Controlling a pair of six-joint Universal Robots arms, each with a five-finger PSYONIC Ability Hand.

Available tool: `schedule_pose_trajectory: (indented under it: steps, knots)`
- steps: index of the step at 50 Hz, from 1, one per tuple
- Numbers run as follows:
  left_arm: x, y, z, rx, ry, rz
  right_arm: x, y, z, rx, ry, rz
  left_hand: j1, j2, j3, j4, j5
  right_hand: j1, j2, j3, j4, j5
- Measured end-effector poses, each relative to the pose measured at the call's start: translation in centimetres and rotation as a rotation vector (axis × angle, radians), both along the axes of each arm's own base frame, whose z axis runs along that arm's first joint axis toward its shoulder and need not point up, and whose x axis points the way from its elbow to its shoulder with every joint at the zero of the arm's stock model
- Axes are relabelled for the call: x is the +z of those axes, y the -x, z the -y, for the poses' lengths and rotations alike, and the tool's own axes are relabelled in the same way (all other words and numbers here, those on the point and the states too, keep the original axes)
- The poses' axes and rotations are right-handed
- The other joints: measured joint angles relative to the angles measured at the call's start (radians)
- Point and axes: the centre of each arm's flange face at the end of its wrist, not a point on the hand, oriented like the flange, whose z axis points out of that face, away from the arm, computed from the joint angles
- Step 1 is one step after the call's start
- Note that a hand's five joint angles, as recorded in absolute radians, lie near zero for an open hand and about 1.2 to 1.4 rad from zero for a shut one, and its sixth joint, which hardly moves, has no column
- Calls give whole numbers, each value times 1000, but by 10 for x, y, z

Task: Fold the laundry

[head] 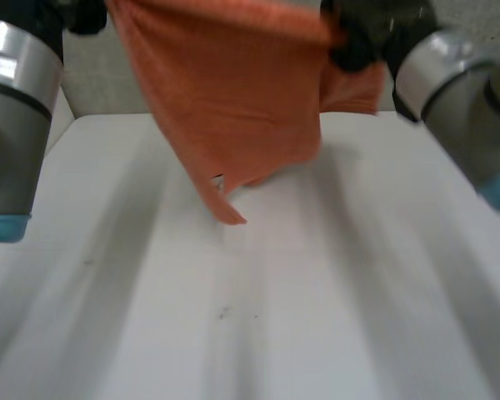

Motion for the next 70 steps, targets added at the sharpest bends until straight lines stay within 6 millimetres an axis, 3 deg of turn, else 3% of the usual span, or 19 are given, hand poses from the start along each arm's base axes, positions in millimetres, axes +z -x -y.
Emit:
schedule_pose_trajectory:
  steps: [3,4,7,8,9,10,11,14,19,22,24,27,32,39,44,47,57,58,70]
  knots:
    - [-23,-3,8,8,-56,31,-29,4,-20,11,-64,-118,0,0,0,0,0,0,0,0,0,0]
    - [-42,-4,10,2,-106,60,-50,5,-33,24,-118,-199,0,0,0,0,0,0,0,0,0,0]
    - [-51,-4,11,-2,-129,74,-58,5,-38,31,-142,-231,0,0,0,0,0,0,0,0,0,0]
    - [-90,-6,10,-26,-233,133,-87,0,-56,72,-229,-333,0,0,0,0,0,0,0,1,0,0]
    - [-106,-7,8,-36,-277,157,-104,-4,-65,101,-280,-386,0,0,0,0,0,0,0,1,0,3]
    - [-106,-7,8,-36,-277,157,-104,-4,-65,101,-280,-386,0,0,0,0,0,0,0,1,0,3]
    - [-129,-10,5,-48,-343,187,-124,-11,-72,131,-336,-436,0,0,0,0,0,0,0,2,0,4]
    - [-161,-15,-2,-59,-440,225,-149,-21,-74,158,-397,-481,0,0,0,0,0,0,0,2,0,5]
    - [-195,-20,-18,-70,-562,269,-177,-32,-65,170,-448,-504,-4,-31,-28,-31,-6,0,0,2,0,6]
    - [-206,-22,-29,-75,-618,290,-184,-35,-61,167,-463,-495,-238,-293,-271,-277,-225,0,0,2,0,6]
    - [-207,-23,-35,-77,-643,301,-186,-36,-59,165,-471,-483,-433,-479,-467,-470,-420,0,0,2,0,6]
    - [-204,-26,-43,-78,-670,309,-187,-37,-58,162,-478,-462,-543,-604,-587,-599,-552,0,0,2,0,7]
    - [-178,-30,-54,-81,-680,296,-187,-37,-59,161,-486,-434,-744,-809,-796,-816,-773,0,0,2,0,10]
    - [-132,-28,-61,-123,-679,128,-190,-37,-64,165,-495,-435,-812,-895,-885,-896,-856,0,0,2,0,10]
    - [-124,-23,-62,-177,-739,-35,-193,-36,-65,161,-497,-441,-825,-906,-895,-904,-865,0,0,2,1,10]
    - [-126,-20,-62,-190,-764,-63,-193,-35,-65,155,-497,-442,-825,-906,-895,-904,-865,0,0,2,1,11]
    - [-172,-7,-60,-153,-917,-47,-191,-31,-60,103,-486,-441,-825,-906,-895,-904,-865,0,0,2,1,11]
    - [-188,-7,-57,-94,-942,-12,-190,-30,-59,95,-484,-440,-825,-906,-895,-904,-865,0,0,2,1,11]
    - [-224,-12,-39,52,-944,159,-184,-26,-61,85,-476,-437,-825,-906,-895,-904,-865,0,0,2,1,11]
